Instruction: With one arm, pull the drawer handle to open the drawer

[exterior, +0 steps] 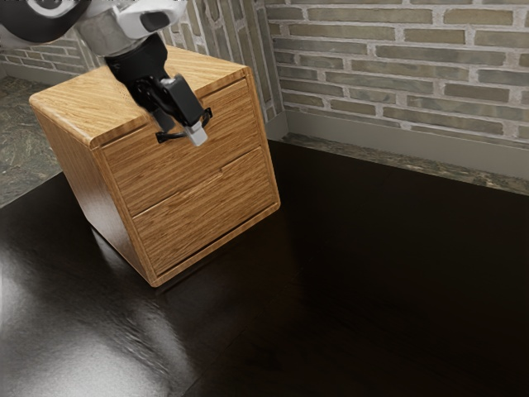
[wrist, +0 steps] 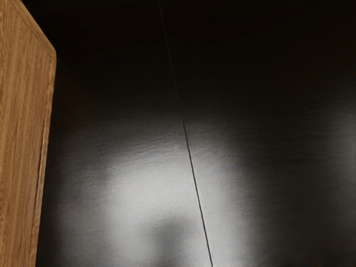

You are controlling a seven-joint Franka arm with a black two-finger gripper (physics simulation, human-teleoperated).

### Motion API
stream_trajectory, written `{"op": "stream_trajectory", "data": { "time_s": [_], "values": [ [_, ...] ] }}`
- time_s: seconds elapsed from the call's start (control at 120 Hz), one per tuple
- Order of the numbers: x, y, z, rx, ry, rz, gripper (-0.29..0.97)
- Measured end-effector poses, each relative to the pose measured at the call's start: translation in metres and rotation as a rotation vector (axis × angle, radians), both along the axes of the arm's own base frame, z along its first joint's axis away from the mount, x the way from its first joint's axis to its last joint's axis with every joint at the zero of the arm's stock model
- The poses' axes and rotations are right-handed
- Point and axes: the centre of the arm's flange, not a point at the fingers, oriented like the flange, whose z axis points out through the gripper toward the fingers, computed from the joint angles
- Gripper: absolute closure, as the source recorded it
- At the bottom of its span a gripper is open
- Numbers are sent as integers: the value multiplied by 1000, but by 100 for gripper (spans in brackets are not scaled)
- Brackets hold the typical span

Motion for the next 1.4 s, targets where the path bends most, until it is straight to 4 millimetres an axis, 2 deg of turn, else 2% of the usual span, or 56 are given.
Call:
{"op": "stream_trajectory", "data": {
  "time_s": [0.133, 0.242, 0.475, 0.6, 0.95, 1.175, 1.4],
  "values": [
    [6, 23, -13, 32, -7, 3, 0],
    [9, 36, -14, 51, -33, 1, 0],
    [18, 28, -19, 73, -79, -56, 0],
    [15, 26, -11, 83, -99, -76, 0],
    [16, 55, -16, 94, -92, -54, 0],
    [18, 61, -12, 115, -106, -56, 13],
    [17, 77, -16, 127, -100, -35, 18]
  ]
}}
